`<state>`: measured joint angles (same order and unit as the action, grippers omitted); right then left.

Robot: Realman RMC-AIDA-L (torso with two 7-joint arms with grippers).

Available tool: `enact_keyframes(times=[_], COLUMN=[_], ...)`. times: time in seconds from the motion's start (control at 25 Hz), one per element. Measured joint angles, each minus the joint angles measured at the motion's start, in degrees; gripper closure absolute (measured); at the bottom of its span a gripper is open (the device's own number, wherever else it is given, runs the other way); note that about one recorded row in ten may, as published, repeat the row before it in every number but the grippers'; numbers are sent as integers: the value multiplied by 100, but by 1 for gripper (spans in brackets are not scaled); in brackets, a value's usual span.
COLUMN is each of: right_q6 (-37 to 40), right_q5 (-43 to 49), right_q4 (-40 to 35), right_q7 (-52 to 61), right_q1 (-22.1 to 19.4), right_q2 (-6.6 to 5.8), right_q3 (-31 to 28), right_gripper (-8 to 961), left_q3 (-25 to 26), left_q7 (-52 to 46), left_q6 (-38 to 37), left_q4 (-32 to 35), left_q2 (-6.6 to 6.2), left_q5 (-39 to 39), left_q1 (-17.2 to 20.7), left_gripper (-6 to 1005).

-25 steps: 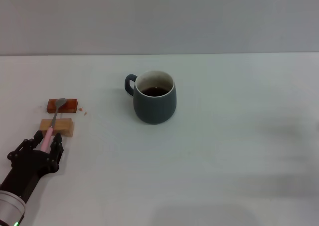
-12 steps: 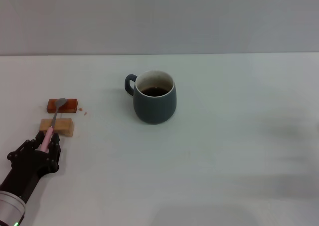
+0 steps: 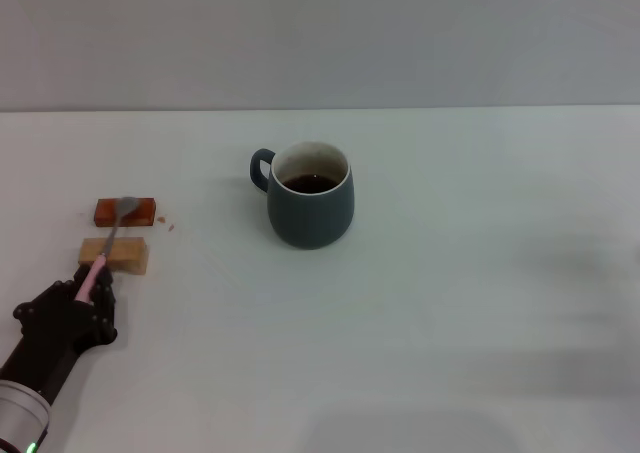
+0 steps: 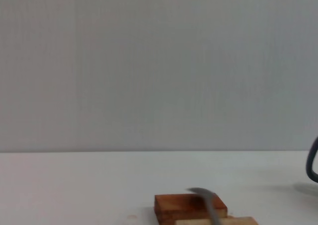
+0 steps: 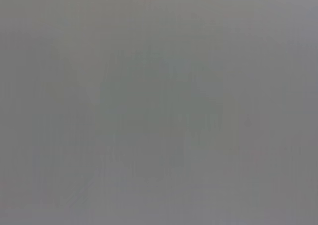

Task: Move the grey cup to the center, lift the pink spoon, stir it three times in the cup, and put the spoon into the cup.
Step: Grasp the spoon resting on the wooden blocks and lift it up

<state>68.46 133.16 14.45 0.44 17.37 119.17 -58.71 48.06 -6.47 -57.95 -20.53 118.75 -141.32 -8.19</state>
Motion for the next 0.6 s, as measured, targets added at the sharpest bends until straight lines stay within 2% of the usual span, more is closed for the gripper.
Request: enact_keyframes(times=[0.04, 0.24, 0.6], right_q6=[0, 0, 0], right_q5=[0, 0, -17], right_q4=[1, 4, -7], right_q7=[0, 0, 0], right_q1=[4, 6, -13], right_q2=[0, 0, 0], right_q3=[0, 28, 70], right_gripper=[954, 954, 955], left_q3=[35, 41, -122], left_q7=[22, 40, 178], left_q6=[-3, -78, -449], left_q4=[0, -10, -237], left_q2=[3, 7, -22], left_q5=[-1, -1, -81], left_q1=[0, -16, 14], left_gripper=[683, 840, 843])
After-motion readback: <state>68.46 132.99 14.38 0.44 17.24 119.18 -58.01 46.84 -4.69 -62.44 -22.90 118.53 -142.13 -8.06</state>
